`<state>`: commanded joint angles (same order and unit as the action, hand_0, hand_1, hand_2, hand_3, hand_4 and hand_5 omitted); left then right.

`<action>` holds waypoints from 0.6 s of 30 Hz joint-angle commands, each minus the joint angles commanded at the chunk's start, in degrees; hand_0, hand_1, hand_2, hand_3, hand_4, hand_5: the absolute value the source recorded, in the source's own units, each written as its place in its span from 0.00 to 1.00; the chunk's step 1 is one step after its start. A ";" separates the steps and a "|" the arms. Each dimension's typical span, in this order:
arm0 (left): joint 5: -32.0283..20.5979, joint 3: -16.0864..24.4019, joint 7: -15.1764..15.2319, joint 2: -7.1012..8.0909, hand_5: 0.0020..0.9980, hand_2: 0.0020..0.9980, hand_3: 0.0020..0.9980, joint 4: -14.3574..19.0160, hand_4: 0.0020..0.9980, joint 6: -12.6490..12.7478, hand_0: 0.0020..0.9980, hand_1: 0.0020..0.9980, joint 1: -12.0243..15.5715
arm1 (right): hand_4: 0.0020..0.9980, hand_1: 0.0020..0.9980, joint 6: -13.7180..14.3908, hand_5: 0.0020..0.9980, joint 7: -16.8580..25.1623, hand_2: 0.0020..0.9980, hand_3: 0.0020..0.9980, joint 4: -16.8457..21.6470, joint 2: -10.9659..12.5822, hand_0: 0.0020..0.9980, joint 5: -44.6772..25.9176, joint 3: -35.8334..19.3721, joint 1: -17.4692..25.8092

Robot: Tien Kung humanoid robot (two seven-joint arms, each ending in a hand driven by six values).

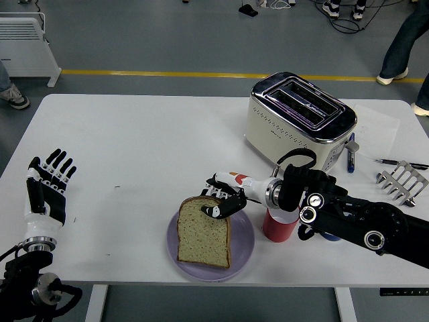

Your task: Push plate across desktop,pick up the break from the machine,place the break in the plate

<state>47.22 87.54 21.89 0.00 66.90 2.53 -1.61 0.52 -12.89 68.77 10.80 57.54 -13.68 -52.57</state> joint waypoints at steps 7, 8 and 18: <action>0.02 -0.05 0.00 0.00 1.00 0.84 0.73 0.03 0.54 0.01 0.81 0.82 -0.14 | 0.27 0.43 -0.44 0.08 2.92 0.46 0.48 -1.88 -0.57 0.37 1.46 0.75 0.64; 0.01 -0.06 0.01 0.00 1.00 0.84 0.73 0.05 0.54 0.01 0.81 0.82 -0.16 | 0.27 0.43 -0.70 0.08 3.16 0.46 0.48 -2.09 -0.58 0.37 1.70 0.75 0.73; 0.09 0.01 0.08 0.00 1.00 0.84 0.73 0.02 0.54 0.09 0.81 0.82 -0.03 | 0.35 0.60 -2.57 0.17 5.64 0.57 0.53 -3.24 -0.89 0.52 2.31 0.75 1.58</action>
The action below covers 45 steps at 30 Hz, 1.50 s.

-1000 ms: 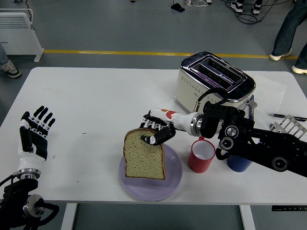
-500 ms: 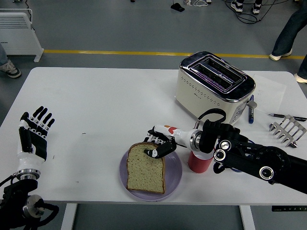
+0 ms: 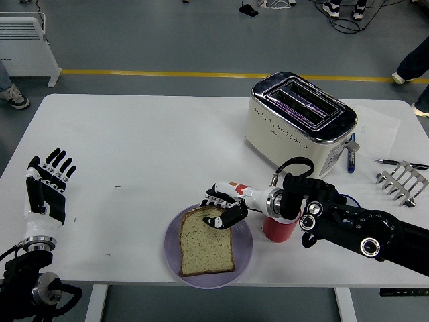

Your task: Push plate across desktop,pick up the break from the machine,place the break in the plate

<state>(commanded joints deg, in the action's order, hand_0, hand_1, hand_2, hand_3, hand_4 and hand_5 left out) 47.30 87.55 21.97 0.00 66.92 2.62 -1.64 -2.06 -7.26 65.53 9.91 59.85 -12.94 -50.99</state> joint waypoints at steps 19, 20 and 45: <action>0.23 -0.11 0.17 0.00 1.00 0.84 0.73 0.08 0.54 0.10 0.81 0.82 -0.11 | 0.56 0.82 1.93 0.22 4.71 0.86 0.83 -1.39 -1.23 0.80 1.10 -0.22 -0.04; 0.22 -0.12 0.18 0.00 1.00 0.84 0.73 0.09 0.54 0.10 0.81 0.82 -0.11 | 0.56 0.82 2.02 0.22 4.80 0.86 0.83 -1.44 -1.24 0.80 1.19 -0.33 -0.05; 0.22 -0.07 0.20 0.00 1.00 0.84 0.73 0.13 0.54 0.17 0.81 0.82 -0.03 | 0.58 0.84 4.55 0.23 13.74 0.87 0.85 15.30 -2.07 0.83 -13.43 -20.36 4.19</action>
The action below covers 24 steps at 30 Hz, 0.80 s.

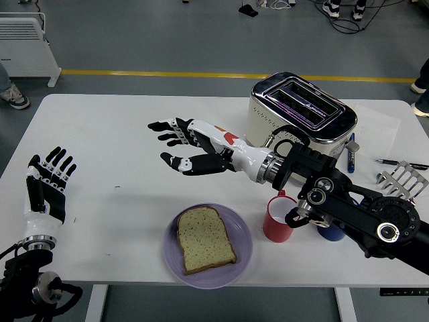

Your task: Push plate across desktop,pick up the break from the machine,place the break in the plate

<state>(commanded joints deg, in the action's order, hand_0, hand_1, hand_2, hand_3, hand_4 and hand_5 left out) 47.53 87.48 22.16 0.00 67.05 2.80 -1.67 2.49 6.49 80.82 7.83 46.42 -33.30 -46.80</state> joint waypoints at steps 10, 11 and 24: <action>-0.13 -0.50 -0.15 0.00 1.00 0.84 0.73 -0.11 0.54 0.03 0.81 0.82 0.01 | 0.51 0.79 1.11 0.39 2.78 0.81 0.81 5.25 -4.65 0.79 -20.71 -12.88 4.87; -0.17 -0.52 -0.14 0.00 1.00 0.84 0.73 -0.12 0.54 0.05 0.81 0.82 0.03 | 0.51 0.79 0.92 0.39 2.63 0.81 0.81 5.44 -4.24 0.79 -21.59 -13.55 5.30; -0.15 -0.49 -0.05 0.00 1.00 0.84 0.73 0.13 0.54 0.10 0.81 0.81 0.22 | 0.51 0.80 0.33 0.46 2.01 0.82 0.82 6.05 3.49 0.80 -21.32 -28.69 12.84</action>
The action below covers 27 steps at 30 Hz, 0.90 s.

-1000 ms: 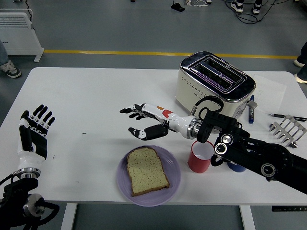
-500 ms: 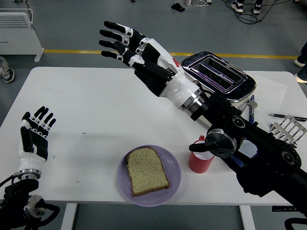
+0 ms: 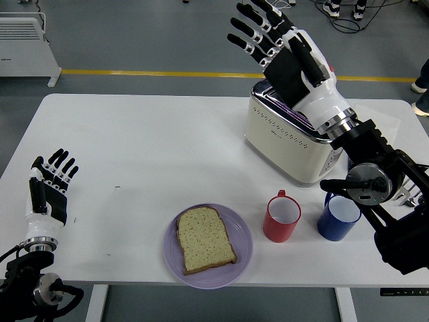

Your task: Push plate across desktop,pick up the break from the machine,place the break in the plate

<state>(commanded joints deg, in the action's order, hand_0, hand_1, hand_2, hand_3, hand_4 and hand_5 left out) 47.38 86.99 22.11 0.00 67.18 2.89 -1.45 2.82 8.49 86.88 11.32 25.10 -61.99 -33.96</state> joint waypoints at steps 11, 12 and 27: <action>0.03 0.42 -0.10 0.00 1.00 0.84 0.72 0.13 0.54 -0.03 0.81 0.81 0.08 | 0.51 0.79 -0.39 0.49 -0.06 0.81 0.81 -2.68 4.34 0.80 0.21 -16.40 11.32; 0.05 0.46 -0.12 0.00 1.00 0.84 0.72 0.20 0.54 -0.05 0.81 0.81 0.06 | 0.51 0.79 -0.36 0.49 -0.02 0.81 0.81 -3.12 4.64 0.80 0.21 -17.51 12.23; -6.16 5.04 -2.27 0.00 1.00 0.84 0.72 5.12 0.54 -2.17 0.81 0.81 -0.70 | 0.51 0.77 -3.10 0.49 -1.54 0.80 0.79 -8.02 5.22 0.78 -8.41 -24.26 27.51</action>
<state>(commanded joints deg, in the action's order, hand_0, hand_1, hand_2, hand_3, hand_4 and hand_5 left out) 41.22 92.03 19.85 0.00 72.30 0.72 -2.16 -0.28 6.95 78.85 16.54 16.70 -86.25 -6.46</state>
